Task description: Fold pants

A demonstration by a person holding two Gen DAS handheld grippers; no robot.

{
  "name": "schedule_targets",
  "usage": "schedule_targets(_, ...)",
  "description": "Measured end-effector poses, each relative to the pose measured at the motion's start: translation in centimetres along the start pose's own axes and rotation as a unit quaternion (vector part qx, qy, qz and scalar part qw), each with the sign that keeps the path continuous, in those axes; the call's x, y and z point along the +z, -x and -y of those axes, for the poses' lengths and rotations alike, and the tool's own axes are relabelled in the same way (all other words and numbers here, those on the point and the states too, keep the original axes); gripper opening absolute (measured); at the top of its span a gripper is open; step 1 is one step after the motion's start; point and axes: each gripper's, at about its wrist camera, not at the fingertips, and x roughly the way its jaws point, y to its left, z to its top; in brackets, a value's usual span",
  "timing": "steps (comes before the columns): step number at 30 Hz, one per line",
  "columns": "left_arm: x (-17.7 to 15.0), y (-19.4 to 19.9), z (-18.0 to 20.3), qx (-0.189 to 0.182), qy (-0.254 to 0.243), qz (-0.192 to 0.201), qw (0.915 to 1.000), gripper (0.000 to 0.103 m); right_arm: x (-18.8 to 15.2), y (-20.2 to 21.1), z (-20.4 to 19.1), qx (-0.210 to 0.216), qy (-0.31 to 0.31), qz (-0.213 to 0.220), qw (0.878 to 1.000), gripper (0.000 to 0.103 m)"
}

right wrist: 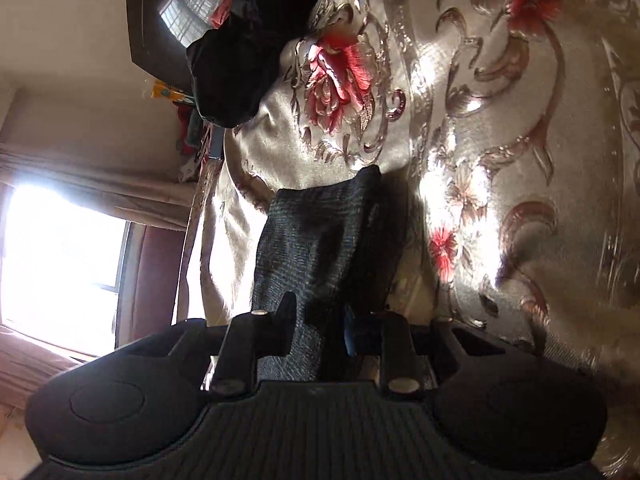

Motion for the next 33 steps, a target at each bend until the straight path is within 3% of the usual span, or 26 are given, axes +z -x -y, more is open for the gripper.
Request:
schedule_targets(4, 0.3, 0.0, -0.4, -0.016, 0.016, 0.011, 0.9997, 0.046, -0.1, 1.4, 0.7, 0.002, -0.002, 0.012, 1.000, 0.031)
schedule_targets(9, 0.8, -0.6, 0.3, -0.020, 0.012, 0.017, 0.9996, 0.046, 0.1, -1.7, 0.3, 0.007, -0.005, -0.004, 1.000, 0.031)
schedule_targets(12, 0.7, -0.6, 0.2, -0.022, 0.023, 0.022, 0.9993, 0.046, -0.2, -3.7, 0.3, 0.040, -0.019, -0.010, 0.999, 0.035)
schedule_targets(16, 0.5, -0.8, -0.1, -0.027, 0.046, 0.033, 0.9980, 0.046, -0.9, -4.3, 0.3, 0.051, -0.012, 0.007, 0.999, 0.037)
schedule_targets(19, 0.1, -1.7, 0.2, -0.030, 0.059, 0.036, 0.9972, 0.047, -0.4, -3.5, 1.0, 0.083, -0.058, 0.002, 0.995, 0.038)
schedule_targets(22, -0.3, -1.7, 0.5, -0.027, 0.057, 0.043, 0.9971, 0.047, 0.2, -2.5, 1.8, 0.070, -0.064, 0.020, 0.995, 0.008)
schedule_targets(24, -0.3, -1.5, 0.5, -0.030, 0.053, 0.044, 0.9972, 0.047, 0.1, -2.2, 2.1, 0.077, -0.063, 0.020, 0.995, 0.008)
schedule_targets(29, -0.1, -1.6, 0.3, -0.032, 0.052, 0.043, 0.9972, 0.048, -0.3, -4.1, 1.3, 0.072, -0.042, -0.007, 0.996, 0.019)
schedule_targets(33, 0.2, -1.8, 0.4, -0.029, 0.056, 0.043, 0.9971, 0.048, 0.0, -5.4, 0.8, 0.059, -0.040, -0.013, 0.997, 0.014)
